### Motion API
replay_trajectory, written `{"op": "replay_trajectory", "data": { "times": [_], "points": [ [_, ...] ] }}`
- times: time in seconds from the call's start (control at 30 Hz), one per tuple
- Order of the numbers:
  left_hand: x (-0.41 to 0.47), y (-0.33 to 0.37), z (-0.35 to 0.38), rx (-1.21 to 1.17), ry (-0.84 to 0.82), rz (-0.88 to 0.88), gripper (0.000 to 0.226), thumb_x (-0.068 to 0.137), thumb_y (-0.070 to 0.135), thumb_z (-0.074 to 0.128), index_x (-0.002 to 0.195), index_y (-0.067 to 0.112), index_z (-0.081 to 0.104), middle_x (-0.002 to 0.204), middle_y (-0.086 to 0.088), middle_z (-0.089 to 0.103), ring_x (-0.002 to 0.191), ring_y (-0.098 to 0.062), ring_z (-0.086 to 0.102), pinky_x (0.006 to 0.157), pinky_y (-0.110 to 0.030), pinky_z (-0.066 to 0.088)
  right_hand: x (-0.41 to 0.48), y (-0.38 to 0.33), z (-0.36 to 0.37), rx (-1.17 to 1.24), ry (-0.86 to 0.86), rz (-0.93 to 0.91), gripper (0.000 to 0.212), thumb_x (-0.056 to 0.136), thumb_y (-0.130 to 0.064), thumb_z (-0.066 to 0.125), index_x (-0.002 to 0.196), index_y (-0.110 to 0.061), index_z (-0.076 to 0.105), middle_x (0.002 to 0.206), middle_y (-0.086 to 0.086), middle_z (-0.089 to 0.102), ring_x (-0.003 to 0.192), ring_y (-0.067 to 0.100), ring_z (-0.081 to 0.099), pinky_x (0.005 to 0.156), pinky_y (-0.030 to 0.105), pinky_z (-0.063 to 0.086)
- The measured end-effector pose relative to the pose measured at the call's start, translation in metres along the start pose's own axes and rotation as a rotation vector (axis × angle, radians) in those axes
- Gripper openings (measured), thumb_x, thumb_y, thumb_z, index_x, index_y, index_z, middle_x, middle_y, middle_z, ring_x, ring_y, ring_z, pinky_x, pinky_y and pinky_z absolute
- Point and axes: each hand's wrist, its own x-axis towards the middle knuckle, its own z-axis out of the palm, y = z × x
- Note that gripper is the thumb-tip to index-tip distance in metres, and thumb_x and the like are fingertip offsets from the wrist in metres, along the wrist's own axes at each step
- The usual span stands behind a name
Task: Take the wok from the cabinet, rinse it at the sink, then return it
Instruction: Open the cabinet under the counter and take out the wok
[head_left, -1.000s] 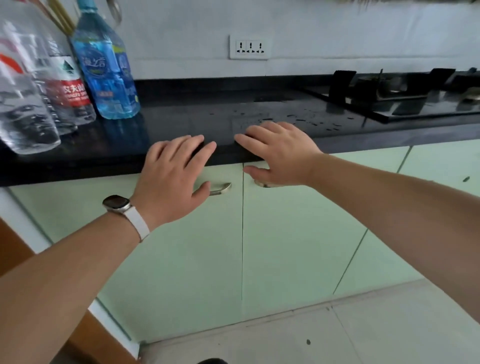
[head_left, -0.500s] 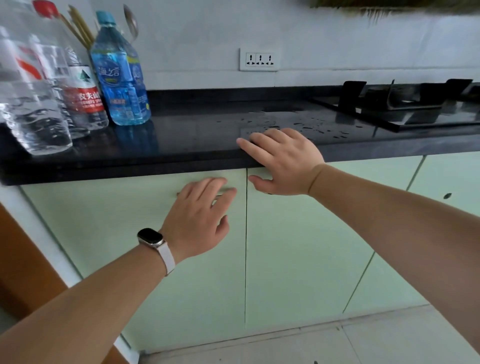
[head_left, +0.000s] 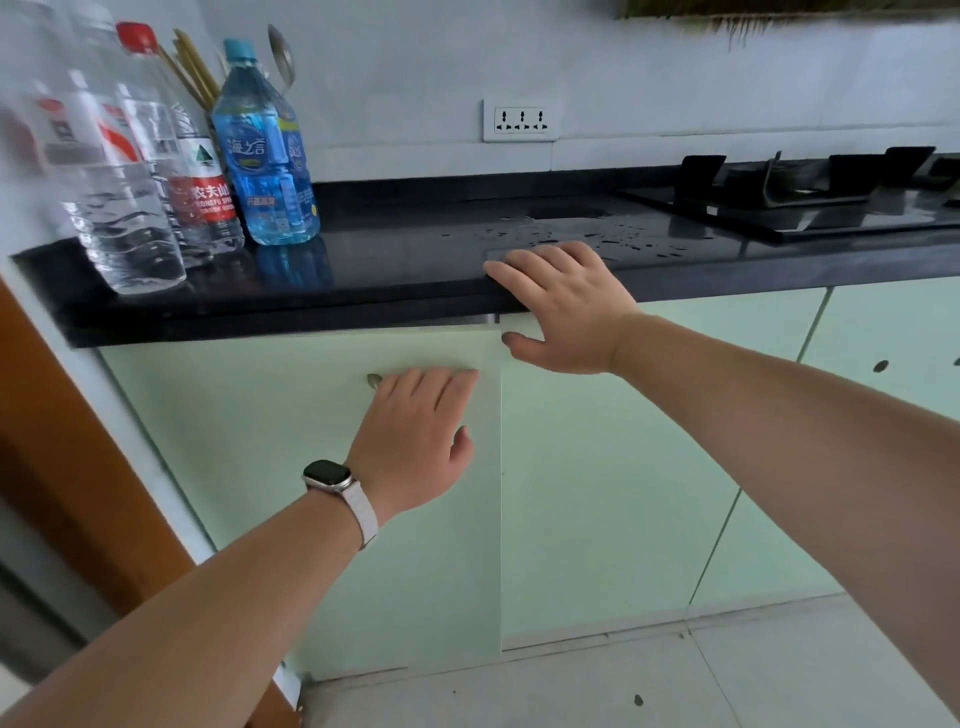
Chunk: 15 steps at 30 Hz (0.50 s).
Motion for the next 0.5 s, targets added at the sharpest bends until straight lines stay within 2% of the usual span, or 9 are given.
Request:
{"op": "replay_trajectory", "data": {
  "times": [0.13,0.2,0.3,0.5],
  "points": [
    [-0.021,0.002,-0.011,-0.043,0.01,0.023,0.053,0.078,0.026,0.058,0.128,0.007,0.06,0.104,-0.008,0.064,0.09,-0.033,0.058,0.082,-0.044,0.048,-0.03,-0.023,-0.007,0.249,0.015,0.058,0.076,0.086,-0.055,0.042,0.153,-0.018,0.036,0.158,0.008,0.038,0.146,0.032,0.033,0.123,0.052,0.016],
    [-0.03,0.002,-0.017,-0.063,0.004,0.062,0.053,0.08,0.027,0.056,0.129,0.006,0.059,0.105,-0.008,0.064,0.091,-0.033,0.059,0.083,-0.044,0.049,-0.049,-0.04,-0.007,0.306,-0.005,0.018,0.074,0.088,-0.052,0.042,0.154,-0.018,0.034,0.162,0.008,0.033,0.15,0.03,0.027,0.124,0.051,0.015],
    [-0.043,-0.001,-0.031,-0.105,-0.006,0.114,0.051,0.081,0.027,0.054,0.129,0.008,0.058,0.104,-0.008,0.065,0.092,-0.032,0.061,0.084,-0.043,0.048,-0.067,-0.066,-0.008,0.449,0.008,0.02,0.072,0.092,-0.046,0.047,0.155,-0.015,0.031,0.161,0.007,0.035,0.149,0.027,0.028,0.122,0.046,0.023],
    [-0.074,-0.007,-0.058,-0.2,-0.038,0.195,0.043,0.086,0.023,0.056,0.127,0.01,0.061,0.103,-0.005,0.066,0.094,-0.025,0.062,0.083,-0.042,0.052,-0.081,-0.108,-0.026,0.772,0.099,0.039,0.065,0.091,-0.042,0.055,0.145,-0.01,0.038,0.142,0.01,0.056,0.128,0.026,0.053,0.103,0.042,0.049]
  ]
}}
